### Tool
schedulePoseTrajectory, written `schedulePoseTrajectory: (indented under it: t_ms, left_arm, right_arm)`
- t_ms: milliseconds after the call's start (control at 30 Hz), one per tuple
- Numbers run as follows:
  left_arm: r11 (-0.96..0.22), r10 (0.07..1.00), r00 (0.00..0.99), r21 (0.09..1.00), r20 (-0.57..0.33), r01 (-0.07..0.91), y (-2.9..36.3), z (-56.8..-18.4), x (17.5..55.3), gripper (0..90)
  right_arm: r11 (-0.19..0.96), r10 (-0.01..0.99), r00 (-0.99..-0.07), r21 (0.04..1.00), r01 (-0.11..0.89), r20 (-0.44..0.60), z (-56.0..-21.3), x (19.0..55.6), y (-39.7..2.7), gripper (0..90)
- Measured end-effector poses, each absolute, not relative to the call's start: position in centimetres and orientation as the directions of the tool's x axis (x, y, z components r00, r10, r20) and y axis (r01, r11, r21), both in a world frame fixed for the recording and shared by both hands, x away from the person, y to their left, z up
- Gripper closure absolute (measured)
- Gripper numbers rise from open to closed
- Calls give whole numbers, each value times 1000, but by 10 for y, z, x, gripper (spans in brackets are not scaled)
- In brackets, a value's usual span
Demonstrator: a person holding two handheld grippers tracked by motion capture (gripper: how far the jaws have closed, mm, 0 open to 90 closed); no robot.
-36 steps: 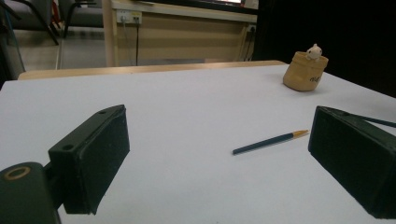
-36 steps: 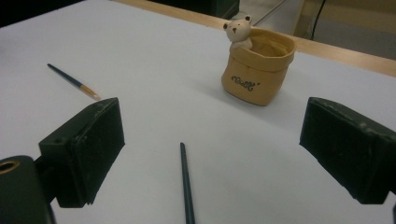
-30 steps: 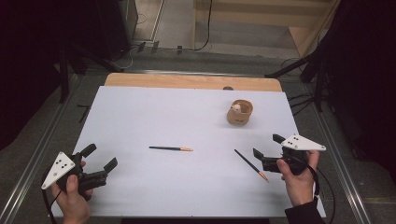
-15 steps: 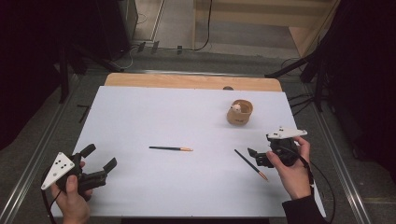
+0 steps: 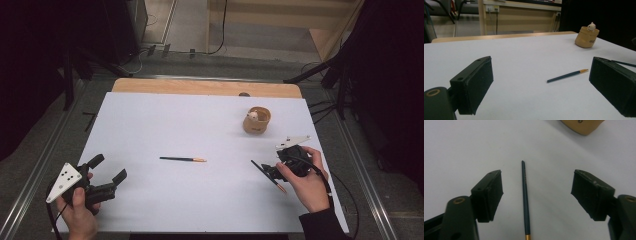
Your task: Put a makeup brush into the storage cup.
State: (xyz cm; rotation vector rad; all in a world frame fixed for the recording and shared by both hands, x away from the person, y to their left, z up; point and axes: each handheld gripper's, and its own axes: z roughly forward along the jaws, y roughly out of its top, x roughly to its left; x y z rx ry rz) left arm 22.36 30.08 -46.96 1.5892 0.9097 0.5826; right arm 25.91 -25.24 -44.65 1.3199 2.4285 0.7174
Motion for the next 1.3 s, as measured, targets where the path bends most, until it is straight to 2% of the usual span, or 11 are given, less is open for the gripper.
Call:
schedulePoseTrajectory:
  t_ms: [133, 167, 200, 233, 433, 467, 600, 767, 1300]
  left_arm:
    - [-44, 812, 574, 969, -106, 242, 302, -469, 223, 58]
    - [-43, 813, 573, 969, -107, 242, 302, -469, 223, 58]
    - [-43, 813, 573, 969, -107, 242, 302, -469, 223, 57]
    - [-43, 812, 573, 970, -106, 240, 302, -469, 224, 57]
    - [-43, 812, 573, 970, -106, 241, 302, -469, 224, 57]
    - [-44, 812, 574, 969, -106, 241, 302, -470, 224, 58]
    - [-43, 812, 574, 970, -107, 241, 302, -470, 224, 57]
    - [-43, 811, 574, 969, -108, 243, 302, -470, 224, 58]
    - [-42, 812, 573, 969, -109, 244, 302, -470, 224, 58]
  right_arm:
    - [461, 840, -543, 531, 711, -3, -448, 260, -252, 354]
    - [453, 839, -543, 515, 728, 29, -449, 261, -253, 434]
    - [453, 839, -543, 515, 728, 29, -449, 261, -253, 434]
    - [455, 837, -546, 505, 734, 41, -450, 261, -254, 490]
    - [485, 832, -555, 465, 741, 17, -451, 261, -253, 540]
    - [491, 824, -566, 452, 745, 38, -452, 262, -254, 576]
    - [499, 821, -569, 429, 753, 44, -454, 262, -253, 590]
    - [519, 815, -577, 372, 770, 57, -457, 263, -252, 652]
    - [571, 802, -597, 270, 775, 21, -465, 262, -244, 690]
